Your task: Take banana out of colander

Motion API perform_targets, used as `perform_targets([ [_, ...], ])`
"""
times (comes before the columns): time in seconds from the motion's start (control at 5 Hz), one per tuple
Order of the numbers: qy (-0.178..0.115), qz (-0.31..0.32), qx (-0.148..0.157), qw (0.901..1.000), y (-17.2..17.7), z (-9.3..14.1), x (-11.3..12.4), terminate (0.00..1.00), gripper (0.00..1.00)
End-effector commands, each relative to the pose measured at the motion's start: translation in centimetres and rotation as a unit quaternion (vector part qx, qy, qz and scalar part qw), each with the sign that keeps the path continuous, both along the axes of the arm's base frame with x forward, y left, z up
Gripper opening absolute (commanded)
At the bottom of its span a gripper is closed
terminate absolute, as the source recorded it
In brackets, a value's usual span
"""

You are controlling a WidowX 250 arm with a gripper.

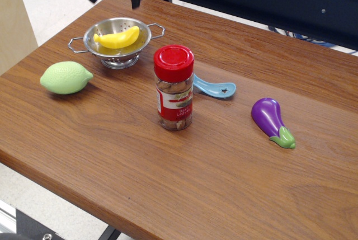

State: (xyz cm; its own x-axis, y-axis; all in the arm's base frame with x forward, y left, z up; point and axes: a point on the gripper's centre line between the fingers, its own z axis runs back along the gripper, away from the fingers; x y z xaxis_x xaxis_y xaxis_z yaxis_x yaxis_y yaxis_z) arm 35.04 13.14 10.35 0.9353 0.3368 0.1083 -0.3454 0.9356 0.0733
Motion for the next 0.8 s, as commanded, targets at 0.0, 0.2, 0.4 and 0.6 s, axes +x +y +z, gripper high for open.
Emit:
perform_targets([
  [0.0,-0.023,-0.202,0.030,0.9786,1.8,-1.0,0.4,0.00,1.00],
  [0.2,-0.008,-0.260,0.025,0.9652,1.9,-1.7,0.9,0.00,1.00],
  [0.4,0.032,-0.292,0.031,0.9553,2.3,-2.7,1.0,0.00,1.00],
  [0.6,0.042,-0.306,0.037,0.9505,2.0,-3.6,1.4,0.00,1.00],
])
